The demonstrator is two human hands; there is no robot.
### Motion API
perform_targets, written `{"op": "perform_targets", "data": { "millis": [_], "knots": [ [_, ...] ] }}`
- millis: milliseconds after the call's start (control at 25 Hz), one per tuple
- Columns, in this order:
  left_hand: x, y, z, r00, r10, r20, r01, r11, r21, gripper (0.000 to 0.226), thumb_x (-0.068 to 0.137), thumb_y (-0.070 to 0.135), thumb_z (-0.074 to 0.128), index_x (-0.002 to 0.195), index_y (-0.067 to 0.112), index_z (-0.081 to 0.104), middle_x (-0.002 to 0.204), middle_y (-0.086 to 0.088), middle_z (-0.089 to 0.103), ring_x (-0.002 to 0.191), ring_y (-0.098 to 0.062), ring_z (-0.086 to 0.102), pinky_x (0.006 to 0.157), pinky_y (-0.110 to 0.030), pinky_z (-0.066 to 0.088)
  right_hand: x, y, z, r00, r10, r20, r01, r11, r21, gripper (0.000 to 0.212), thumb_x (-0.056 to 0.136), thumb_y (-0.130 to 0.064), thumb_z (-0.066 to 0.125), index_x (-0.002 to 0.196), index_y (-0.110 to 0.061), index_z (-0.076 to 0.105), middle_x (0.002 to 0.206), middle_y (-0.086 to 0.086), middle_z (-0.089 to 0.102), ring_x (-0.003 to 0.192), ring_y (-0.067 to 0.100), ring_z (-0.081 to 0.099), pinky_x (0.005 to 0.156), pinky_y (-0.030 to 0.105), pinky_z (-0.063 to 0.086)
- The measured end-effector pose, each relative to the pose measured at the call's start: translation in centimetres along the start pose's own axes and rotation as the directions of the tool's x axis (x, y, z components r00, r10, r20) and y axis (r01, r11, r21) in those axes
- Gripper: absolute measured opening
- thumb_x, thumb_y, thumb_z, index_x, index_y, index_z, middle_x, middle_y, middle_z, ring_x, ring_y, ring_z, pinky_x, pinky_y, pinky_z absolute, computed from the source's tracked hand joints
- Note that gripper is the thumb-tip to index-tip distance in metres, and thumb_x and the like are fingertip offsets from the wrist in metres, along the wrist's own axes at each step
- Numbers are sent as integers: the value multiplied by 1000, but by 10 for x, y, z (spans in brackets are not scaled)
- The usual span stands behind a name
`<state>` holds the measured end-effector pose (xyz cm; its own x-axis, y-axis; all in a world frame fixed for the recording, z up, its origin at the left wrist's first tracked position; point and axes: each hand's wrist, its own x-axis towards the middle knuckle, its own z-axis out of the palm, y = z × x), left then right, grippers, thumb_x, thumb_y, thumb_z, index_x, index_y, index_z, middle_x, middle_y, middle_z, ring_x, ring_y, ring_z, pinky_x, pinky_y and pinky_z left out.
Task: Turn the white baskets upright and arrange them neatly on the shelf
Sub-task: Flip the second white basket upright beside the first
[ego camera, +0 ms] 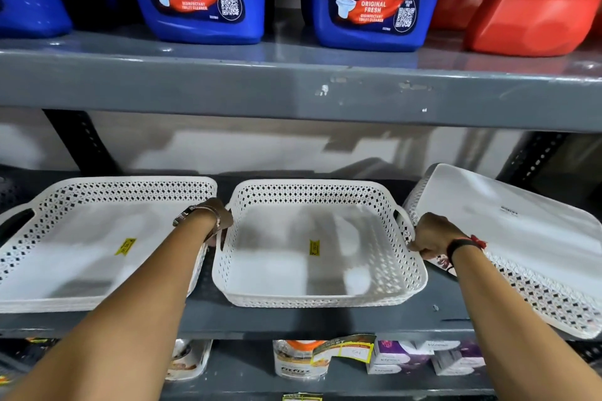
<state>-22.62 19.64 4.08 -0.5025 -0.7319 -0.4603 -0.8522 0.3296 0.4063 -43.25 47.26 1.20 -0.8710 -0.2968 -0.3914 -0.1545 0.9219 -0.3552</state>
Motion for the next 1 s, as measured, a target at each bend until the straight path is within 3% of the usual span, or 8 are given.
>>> {"op": "perform_targets", "data": {
  "millis": [240, 360, 480, 600, 720, 800, 880, 1000],
  "knots": [
    [0, 6, 0, 1000, -7, 26, 3, 990, 141, 18, 93, 14, 45, 102, -1, 49, 116, -26, 63, 99, -37, 68, 74, -37, 56, 5, 4, -2, 996, -50, 79, 59, 991, -120, 23, 79, -10, 66, 58, -7, 56, 52, 5, 65, 50, 17, 59, 69, 27, 51],
    [-5, 10, -3, 997, -25, 74, 10, 980, 198, 27, 93, 19, 47, 112, 0, 48, 128, -25, 58, 96, -35, 69, 70, -34, 54, 7, 5, -3, 985, -41, 165, 58, 993, -98, 24, 78, -9, 66, 92, 9, 71, 94, 23, 74, 80, 29, 72, 89, 38, 55],
    [-11, 11, -4, 995, -51, 91, 29, 972, 232, 54, 93, 26, 49, 137, -3, 36, 130, -25, 57, 89, -33, 70, 77, -36, 55, 7, 8, -4, 977, -31, 209, 47, 996, -73, 39, 77, -10, 66, 108, 13, 62, 107, 30, 67, 73, 24, 63, 95, 44, 52],
    [-16, 16, -8, 989, -63, 136, 18, 951, 308, 62, 94, 32, 47, 142, -2, 29, 137, -23, 52, 110, -33, 65, 98, -35, 51, -3, 5, -6, 979, -16, 202, 12, 1000, 22, 34, 78, -13, 68, 101, 12, 68, 100, 29, 70, 69, 22, 60, 91, 42, 54],
    [-23, 39, -18, 996, 53, 67, -78, 883, 462, 50, 94, 34, 44, 133, 3, 46, 137, -16, 53, 118, -30, 59, 100, -34, 48, -13, 9, -27, 1000, -19, -15, 20, 997, 73, 33, 82, -25, 66, 57, -3, 62, 42, 5, 68, 35, 6, 57, 57, 25, 49],
    [-25, 73, -15, 973, 229, -16, -192, 849, 492, 44, 92, 34, 46, 122, 3, 55, 126, -17, 61, 110, -30, 63, 93, -34, 51, -16, 27, -51, 977, 12, -212, 24, 986, 167, 43, 84, -31, 62, 49, -9, 55, 24, -5, 52, 28, 0, 53, 52, 20, 39],
    [-24, 113, 5, 936, 352, 21, -331, 856, 398, 45, 91, 34, 49, 118, -1, 57, 119, -20, 65, 101, -31, 65, 85, -33, 52, -13, 58, -74, 927, 83, -365, 38, 949, 312, 44, 85, -31, 60, 51, -5, 58, 41, 6, 60, 62, 16, 70, 65, 28, 45],
    [-31, 176, 62, 877, 469, 104, -480, 852, 207, 48, 88, 40, 50, 116, 2, 60, 111, -19, 66, 106, -31, 64, 86, -32, 51, -4, 113, -96, 857, 181, -483, -39, 956, 290, 43, 89, -33, 53, 87, 8, 65, 88, 24, 62, 104, 35, 60, 86, 34, 44]
  ]
}}
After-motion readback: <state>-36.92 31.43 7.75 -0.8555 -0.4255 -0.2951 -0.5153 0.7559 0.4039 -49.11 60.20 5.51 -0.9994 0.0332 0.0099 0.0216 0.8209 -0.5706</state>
